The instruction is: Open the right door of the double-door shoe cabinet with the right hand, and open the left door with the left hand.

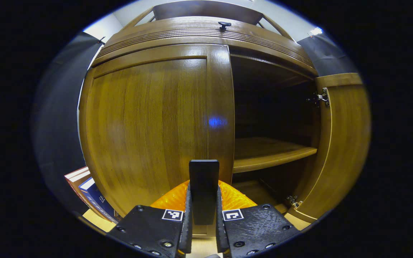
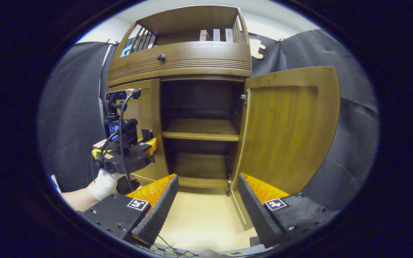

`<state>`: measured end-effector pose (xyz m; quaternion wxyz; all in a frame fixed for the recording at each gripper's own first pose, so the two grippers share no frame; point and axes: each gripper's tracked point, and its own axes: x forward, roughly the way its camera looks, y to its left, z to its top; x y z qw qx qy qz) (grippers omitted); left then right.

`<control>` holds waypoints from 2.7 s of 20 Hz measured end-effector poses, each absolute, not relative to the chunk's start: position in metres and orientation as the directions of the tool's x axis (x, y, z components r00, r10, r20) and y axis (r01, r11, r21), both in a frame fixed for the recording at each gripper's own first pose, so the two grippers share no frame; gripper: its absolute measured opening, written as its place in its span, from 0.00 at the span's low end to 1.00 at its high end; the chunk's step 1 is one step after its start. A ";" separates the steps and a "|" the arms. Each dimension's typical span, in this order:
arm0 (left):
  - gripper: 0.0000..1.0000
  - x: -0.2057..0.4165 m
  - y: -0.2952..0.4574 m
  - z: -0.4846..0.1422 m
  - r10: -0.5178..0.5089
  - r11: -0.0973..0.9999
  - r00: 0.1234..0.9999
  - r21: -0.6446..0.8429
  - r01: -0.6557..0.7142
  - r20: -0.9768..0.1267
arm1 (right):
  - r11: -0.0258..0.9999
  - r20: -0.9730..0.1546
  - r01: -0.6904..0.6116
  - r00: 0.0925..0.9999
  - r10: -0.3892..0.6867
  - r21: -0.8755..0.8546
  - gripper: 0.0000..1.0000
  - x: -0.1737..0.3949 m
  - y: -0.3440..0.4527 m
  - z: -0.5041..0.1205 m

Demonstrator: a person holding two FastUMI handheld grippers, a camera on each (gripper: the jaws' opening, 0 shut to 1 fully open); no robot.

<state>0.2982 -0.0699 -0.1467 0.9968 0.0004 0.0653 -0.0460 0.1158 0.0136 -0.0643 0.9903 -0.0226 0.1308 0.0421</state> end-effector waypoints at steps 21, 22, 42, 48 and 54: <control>0.25 0.174 -0.014 -0.138 -0.147 0.989 0.981 -0.028 0.144 -0.123 | 0.996 -0.262 -0.092 0.961 0.085 -0.013 1.00 0.060 0.045 -0.071; 0.25 0.168 -0.009 -0.139 -0.141 0.990 0.982 -0.025 0.139 -0.129 | 0.996 -0.264 -0.094 0.960 0.088 -0.009 1.00 0.058 0.047 -0.072; 0.00 0.109 0.099 -0.139 -0.015 1.000 0.989 -0.011 0.014 -0.144 | 0.983 -0.293 -0.183 0.940 0.177 0.004 1.00 0.032 0.096 -0.088; 0.00 0.100 0.147 -0.140 0.040 0.999 0.988 -0.023 -0.044 -0.150 | 0.979 -0.303 -0.204 0.932 0.199 0.013 1.00 0.023 0.109 -0.090; 0.00 0.100 0.165 -0.139 0.016 0.999 0.992 -0.026 -0.019 -0.129 | 0.977 -0.306 -0.213 0.929 0.206 0.011 1.00 0.022 0.114 -0.092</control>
